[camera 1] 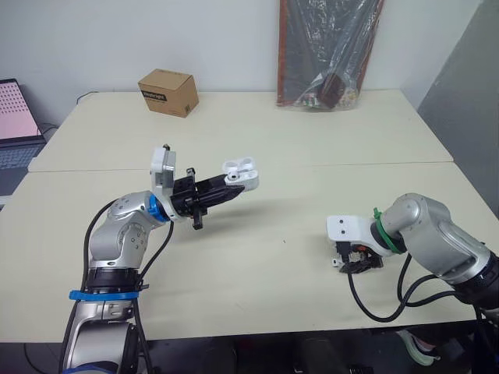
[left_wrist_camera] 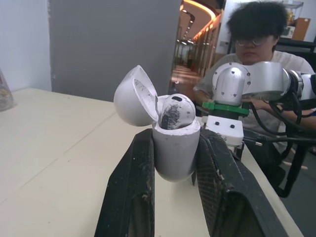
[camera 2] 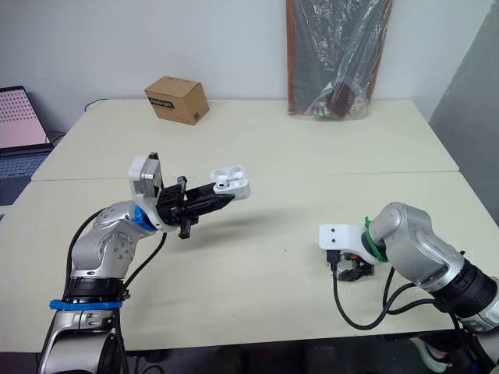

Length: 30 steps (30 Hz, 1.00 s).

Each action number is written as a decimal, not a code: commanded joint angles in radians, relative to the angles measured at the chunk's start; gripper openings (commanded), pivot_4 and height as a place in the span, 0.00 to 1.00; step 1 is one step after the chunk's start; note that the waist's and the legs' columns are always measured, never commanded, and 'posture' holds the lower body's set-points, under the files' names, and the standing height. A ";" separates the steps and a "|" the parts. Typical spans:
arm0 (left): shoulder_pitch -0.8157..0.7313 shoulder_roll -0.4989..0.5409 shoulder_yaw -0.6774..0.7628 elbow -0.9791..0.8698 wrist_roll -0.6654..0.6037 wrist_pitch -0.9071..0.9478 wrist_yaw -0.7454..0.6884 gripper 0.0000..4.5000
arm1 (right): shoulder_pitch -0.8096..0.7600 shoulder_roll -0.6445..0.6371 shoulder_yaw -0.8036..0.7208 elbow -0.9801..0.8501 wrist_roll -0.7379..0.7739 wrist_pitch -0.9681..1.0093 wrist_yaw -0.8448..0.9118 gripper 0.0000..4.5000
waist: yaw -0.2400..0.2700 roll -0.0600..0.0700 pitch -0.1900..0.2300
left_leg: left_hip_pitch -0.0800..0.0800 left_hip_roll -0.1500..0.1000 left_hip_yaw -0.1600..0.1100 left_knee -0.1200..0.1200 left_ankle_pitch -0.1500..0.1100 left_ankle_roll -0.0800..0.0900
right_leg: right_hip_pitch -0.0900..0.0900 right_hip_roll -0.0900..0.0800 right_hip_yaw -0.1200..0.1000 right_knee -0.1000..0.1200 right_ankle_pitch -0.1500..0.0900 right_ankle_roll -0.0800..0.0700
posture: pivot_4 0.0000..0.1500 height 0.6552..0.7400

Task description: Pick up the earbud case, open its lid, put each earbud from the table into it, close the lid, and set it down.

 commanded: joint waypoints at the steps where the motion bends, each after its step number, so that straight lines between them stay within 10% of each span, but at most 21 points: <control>1: -0.015 0.020 0.004 -0.006 -0.009 -0.004 -0.031 0.19 | -0.038 -0.005 0.031 -0.093 0.009 0.175 -0.030 0.66 | 0.000 0.000 0.000 | 0.000 0.000 0.000 0.000 0.000 0.000 | 0.000 0.000 0.000 0.000 0.000 0.000 | 1.00 1.00; 30: -0.013 0.012 -0.020 -0.020 -0.008 -0.007 -0.034 0.19 | -0.205 0.027 0.192 -0.240 0.344 0.540 -0.422 0.66 | -0.001 0.000 0.000 | -0.001 0.000 0.000 0.000 0.000 0.000 | -0.001 0.000 0.000 0.000 0.000 0.000 | 1.00 1.00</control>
